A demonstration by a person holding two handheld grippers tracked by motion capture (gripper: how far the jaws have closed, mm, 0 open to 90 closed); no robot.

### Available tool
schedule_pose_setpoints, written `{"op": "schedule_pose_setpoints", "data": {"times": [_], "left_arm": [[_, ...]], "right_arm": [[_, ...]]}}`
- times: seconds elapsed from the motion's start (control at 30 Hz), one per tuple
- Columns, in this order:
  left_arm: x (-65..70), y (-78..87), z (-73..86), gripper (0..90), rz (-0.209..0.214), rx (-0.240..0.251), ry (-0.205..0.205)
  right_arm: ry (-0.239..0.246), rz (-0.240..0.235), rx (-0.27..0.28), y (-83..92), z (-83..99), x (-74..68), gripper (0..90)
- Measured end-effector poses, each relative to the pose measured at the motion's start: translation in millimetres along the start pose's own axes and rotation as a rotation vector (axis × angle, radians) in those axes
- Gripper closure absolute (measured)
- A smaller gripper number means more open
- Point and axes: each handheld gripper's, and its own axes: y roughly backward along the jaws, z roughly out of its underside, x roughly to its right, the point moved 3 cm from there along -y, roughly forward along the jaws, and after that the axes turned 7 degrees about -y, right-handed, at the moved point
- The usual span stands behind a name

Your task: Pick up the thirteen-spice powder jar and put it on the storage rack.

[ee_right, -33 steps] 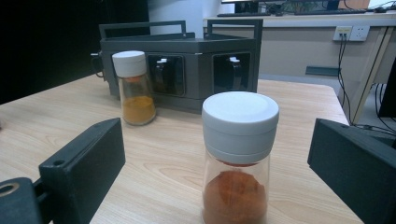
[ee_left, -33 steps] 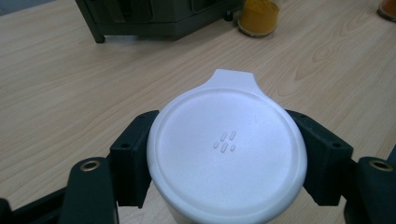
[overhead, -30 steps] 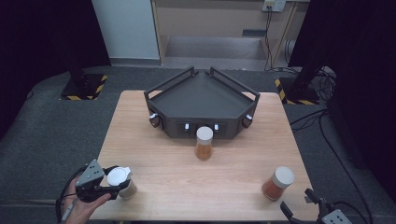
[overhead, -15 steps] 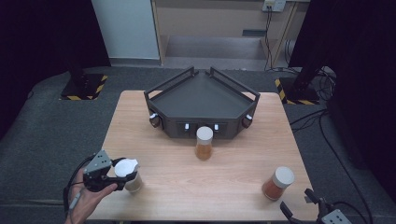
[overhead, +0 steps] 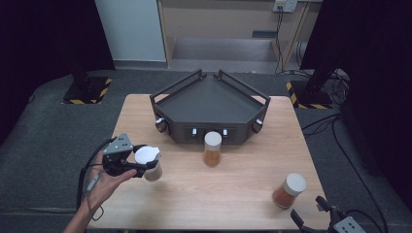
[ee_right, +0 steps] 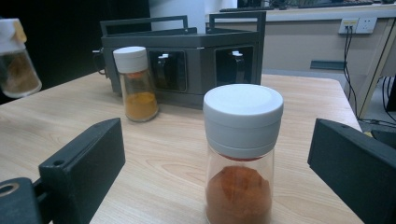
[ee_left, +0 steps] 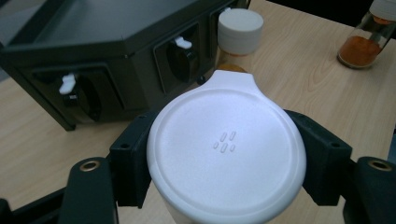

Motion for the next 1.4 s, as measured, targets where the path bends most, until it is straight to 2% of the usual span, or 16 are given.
{"op": "schedule_pose_setpoints", "data": {"times": [0.1, 0.3, 0.43, 0.47, 0.6, 0.87, 1.0, 1.13, 1.27, 1.4], "left_arm": [[-9.6, -2.1, -16.4, 29.8, 0.011, 0.004, -0.013], [-33.1, -9.1, -42.6, 29.8, 0.048, 0.031, 0.013], [-43.0, -13.2, -59.6, 29.8, 0.043, 0.044, 0.02], [-48.1, -14.9, -66.7, 29.8, 0.042, 0.055, 0.035], [-54.3, -16.5, -77.4, 29.8, 0.036, 0.068, 0.041], [-71.3, -29.6, -115.0, 29.8, 0.007, 0.063, 0.037], [-78.5, -37.9, -123.5, 29.9, 0.002, 0.064, 0.051], [-85.7, -48.3, -135.4, 29.8, -0.001, 0.056, 0.039], [-91.8, -59.0, -147.1, 29.8, -0.023, 0.041, 0.037], [-98.0, -72.2, -149.6, 29.8, -0.043, 0.049, 0.063]], "right_arm": [[-0.005, 0.001, -0.001, -1.1, 0.2, 0.8, 4.2], [-0.01, -0.002, -0.016, -5.4, 0.2, 2.7, 4.2], [-0.008, -0.003, -0.018, -6.5, 0.1, 2.2, 4.2], [-0.008, -0.003, -0.016, -6.4, 0.2, 2.0, 4.2], [-0.007, -0.002, -0.016, -6.3, 0.1, 1.8, 4.2], [-0.01, -0.005, -0.02, -7.1, 0.5, 2.4, 4.2], [-0.01, -0.007, -0.022, -7.6, 0.4, 2.5, 4.2], [-0.012, -0.006, -0.019, -6.8, 0.9, 2.6, 4.2], [-0.014, -0.004, -0.019, -7.0, 0.9, 3.7, 4.2], [-0.014, -0.006, -0.018, -6.9, 1.3, 4.5, 4.2]]}}
